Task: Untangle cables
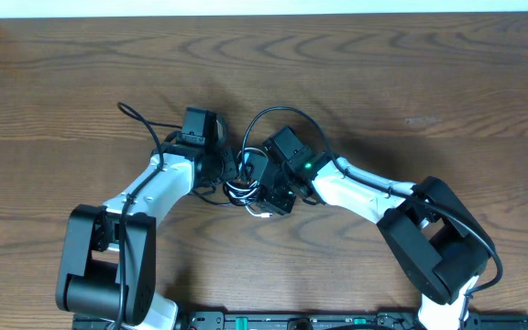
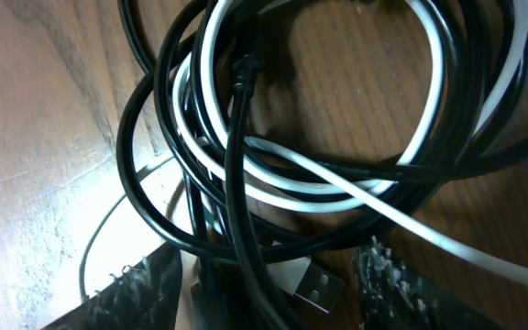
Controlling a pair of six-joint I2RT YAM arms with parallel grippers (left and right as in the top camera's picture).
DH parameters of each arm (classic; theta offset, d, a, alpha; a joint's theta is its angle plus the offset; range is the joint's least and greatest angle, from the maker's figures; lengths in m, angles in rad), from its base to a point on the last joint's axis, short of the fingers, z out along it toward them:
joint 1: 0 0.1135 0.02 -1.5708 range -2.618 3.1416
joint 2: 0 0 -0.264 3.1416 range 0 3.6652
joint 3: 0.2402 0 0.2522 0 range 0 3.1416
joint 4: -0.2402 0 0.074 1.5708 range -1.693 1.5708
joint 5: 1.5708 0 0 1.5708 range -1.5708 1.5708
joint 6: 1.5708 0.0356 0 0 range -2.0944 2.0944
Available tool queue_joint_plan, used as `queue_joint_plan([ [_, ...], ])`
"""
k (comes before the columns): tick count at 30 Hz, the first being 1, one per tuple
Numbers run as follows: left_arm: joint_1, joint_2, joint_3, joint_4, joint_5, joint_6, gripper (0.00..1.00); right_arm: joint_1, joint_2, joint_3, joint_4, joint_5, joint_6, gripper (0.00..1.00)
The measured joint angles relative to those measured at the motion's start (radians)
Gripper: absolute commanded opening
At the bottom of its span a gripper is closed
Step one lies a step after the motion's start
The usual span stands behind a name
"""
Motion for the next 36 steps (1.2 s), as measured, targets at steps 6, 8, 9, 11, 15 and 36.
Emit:
queue_joint_plan([
  [6, 0.0, 0.0, 0.0, -0.005, -0.027, 0.01, 0.31, 0.01, 0.0, -0.009, 0.034, 0.006, 0.002, 0.56],
  [8, 0.003, 0.0, -0.001, -0.006, -0.034, 0.015, 0.31, 0.017, 0.001, -0.012, 0.05, 0.015, 0.005, 0.52],
  [9, 0.005, 0.0, -0.002, -0.008, -0.039, 0.018, 0.31, 0.022, 0.001, -0.015, 0.06, 0.026, 0.007, 0.49],
  [11, 0.007, 0.0, -0.005, -0.008, -0.048, 0.02, 0.31, 0.031, 0.001, -0.016, 0.066, 0.051, 0.01, 0.45],
  [15, 0.013, 0.0, -0.013, -0.011, -0.063, 0.023, 0.31, 0.056, 0.001, -0.016, 0.07, 0.128, 0.017, 0.39],
  [36, 0.01, 0.0, -0.014, -0.018, -0.112, 0.031, 0.31, 0.086, -0.005, -0.002, 0.014, 0.212, 0.039, 0.3],
])
